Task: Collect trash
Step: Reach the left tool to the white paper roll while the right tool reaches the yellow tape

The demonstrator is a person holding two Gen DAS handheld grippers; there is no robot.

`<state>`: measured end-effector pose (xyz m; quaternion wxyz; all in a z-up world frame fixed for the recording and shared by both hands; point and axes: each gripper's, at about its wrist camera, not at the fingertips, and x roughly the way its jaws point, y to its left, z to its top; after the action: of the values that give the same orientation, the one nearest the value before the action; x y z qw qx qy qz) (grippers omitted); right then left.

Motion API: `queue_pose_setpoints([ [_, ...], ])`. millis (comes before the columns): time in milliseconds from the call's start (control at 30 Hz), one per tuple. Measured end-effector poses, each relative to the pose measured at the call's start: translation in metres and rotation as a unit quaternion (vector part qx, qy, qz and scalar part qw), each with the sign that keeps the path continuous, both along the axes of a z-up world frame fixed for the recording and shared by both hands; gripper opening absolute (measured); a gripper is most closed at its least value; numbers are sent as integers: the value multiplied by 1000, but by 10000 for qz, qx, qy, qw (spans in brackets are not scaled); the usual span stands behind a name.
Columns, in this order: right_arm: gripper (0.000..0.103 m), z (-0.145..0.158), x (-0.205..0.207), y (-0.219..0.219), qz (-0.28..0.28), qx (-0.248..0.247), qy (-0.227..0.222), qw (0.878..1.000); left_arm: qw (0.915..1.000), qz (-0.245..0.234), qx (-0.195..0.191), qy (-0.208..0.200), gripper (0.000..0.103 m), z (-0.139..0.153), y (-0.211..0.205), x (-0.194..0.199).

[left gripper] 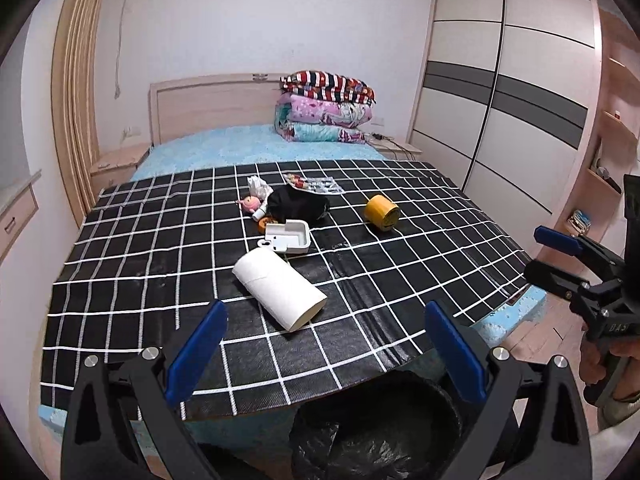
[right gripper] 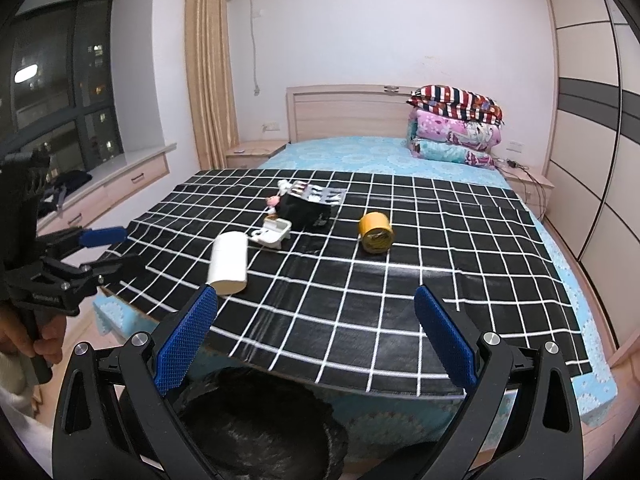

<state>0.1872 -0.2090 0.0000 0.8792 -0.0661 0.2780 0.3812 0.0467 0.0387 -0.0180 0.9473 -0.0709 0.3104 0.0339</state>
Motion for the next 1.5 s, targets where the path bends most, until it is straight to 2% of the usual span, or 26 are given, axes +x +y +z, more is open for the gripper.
queue_pose_setpoints([
  [600,100,-29,91,50,-135,-265,212,9993,9951,466,-416,760,95,-61,33,85],
  [1133,99,-70,162,91,-302,-615,555,9961,9895,1090,-344,881,95,-89,48,115],
  [1300,98,-80,176,100,-373,-741,669,9943,9904,990,-348,895,95,-93,43,121],
  [1400,90,-84,183,105,-407,-813,707,9933,9901,1017,-287,926,90,-95,41,124],
  [1467,87,-87,186,107,-430,-862,744,9926,9896,1072,-278,913,78,-96,40,124],
  [1500,83,-88,187,109,-439,-885,763,9922,9894,1082,-292,924,76,-97,39,124],
])
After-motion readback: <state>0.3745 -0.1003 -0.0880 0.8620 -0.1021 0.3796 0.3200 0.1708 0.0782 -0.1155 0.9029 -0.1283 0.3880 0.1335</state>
